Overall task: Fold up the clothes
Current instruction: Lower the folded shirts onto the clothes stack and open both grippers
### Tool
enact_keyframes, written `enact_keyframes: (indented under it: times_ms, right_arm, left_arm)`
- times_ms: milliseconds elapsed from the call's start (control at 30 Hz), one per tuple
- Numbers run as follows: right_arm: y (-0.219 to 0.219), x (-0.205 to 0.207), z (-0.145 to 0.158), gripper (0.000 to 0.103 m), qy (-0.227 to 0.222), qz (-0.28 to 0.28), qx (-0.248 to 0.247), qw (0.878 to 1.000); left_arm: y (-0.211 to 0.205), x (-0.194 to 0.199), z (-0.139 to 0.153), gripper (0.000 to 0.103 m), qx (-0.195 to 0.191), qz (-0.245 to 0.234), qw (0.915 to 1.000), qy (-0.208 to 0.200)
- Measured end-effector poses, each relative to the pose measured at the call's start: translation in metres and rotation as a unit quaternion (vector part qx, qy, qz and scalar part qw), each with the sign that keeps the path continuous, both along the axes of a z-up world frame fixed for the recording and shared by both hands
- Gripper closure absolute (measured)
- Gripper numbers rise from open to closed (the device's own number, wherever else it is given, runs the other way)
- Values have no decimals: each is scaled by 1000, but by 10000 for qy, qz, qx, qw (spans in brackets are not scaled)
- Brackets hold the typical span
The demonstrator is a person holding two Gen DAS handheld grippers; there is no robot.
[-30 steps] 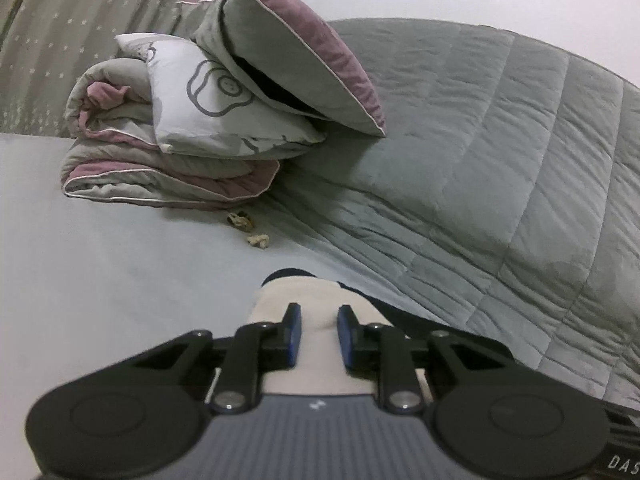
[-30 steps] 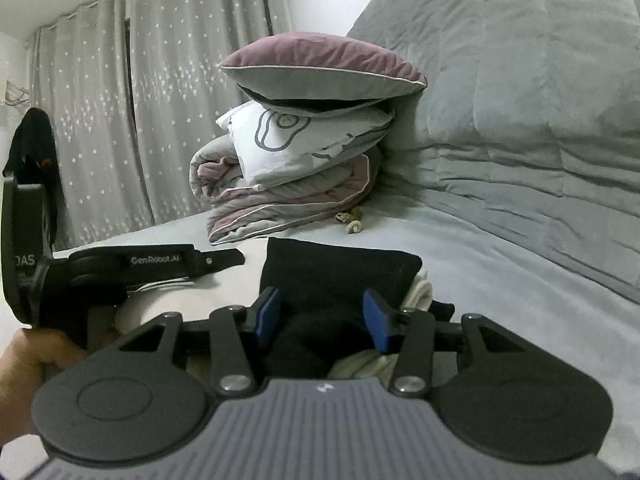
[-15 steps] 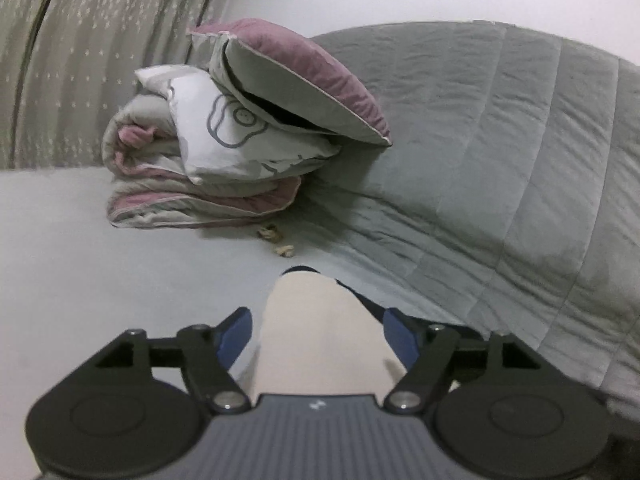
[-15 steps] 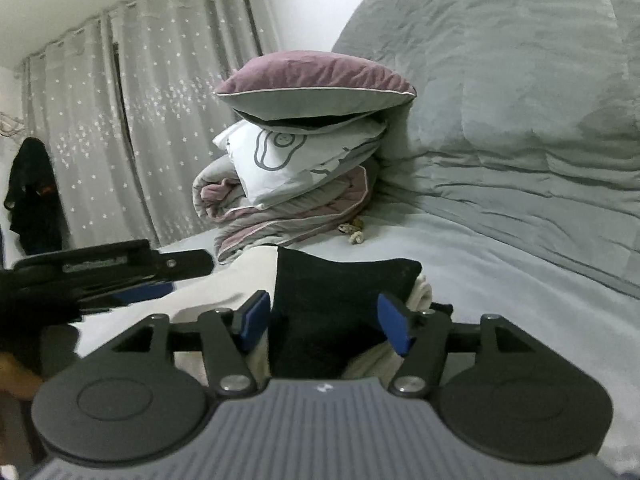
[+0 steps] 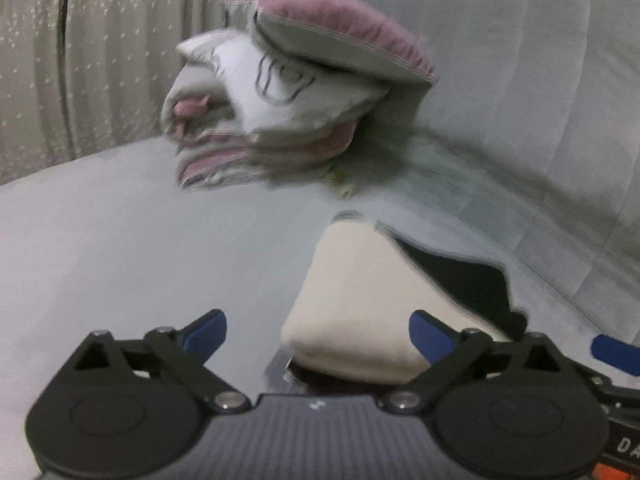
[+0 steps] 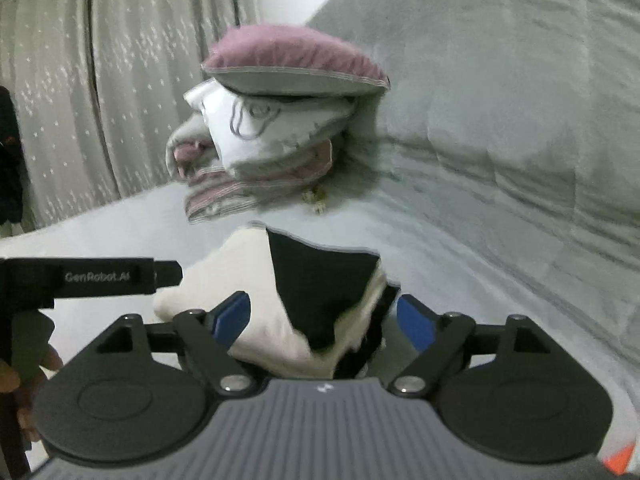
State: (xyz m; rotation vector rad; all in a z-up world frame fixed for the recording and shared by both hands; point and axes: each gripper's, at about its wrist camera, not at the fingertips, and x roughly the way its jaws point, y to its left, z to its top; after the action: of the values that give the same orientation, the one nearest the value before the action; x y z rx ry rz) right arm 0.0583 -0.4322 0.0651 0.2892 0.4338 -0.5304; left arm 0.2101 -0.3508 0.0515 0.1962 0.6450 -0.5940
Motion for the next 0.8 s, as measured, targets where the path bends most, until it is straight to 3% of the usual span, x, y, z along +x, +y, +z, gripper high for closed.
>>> enact_keyframes:
  times_ms: [100, 167, 300, 467, 800]
  right_arm:
    - [1, 0, -4, 15, 278, 58, 190, 9994]
    - [2, -2, -8, 7, 442, 86, 286, 9986]
    - [2, 0, -13, 7, 728, 131, 325, 9967]
    - [5, 0, -13, 0, 709, 243, 487, 9960]
    - [16, 9, -13, 0, 793, 382, 477, 9950]
  left_arm:
    - [-5, 3, -8, 4, 545, 83, 9979, 336]
    - [-6, 3, -10, 2, 724, 60, 9963, 467]
    - [-7, 6, -18, 1, 979, 56, 9925, 726]
    - [-7, 4, -29, 1, 1136, 153, 9887, 971]
    - [-4, 3, -40, 1, 1324, 249, 9847, 1102]
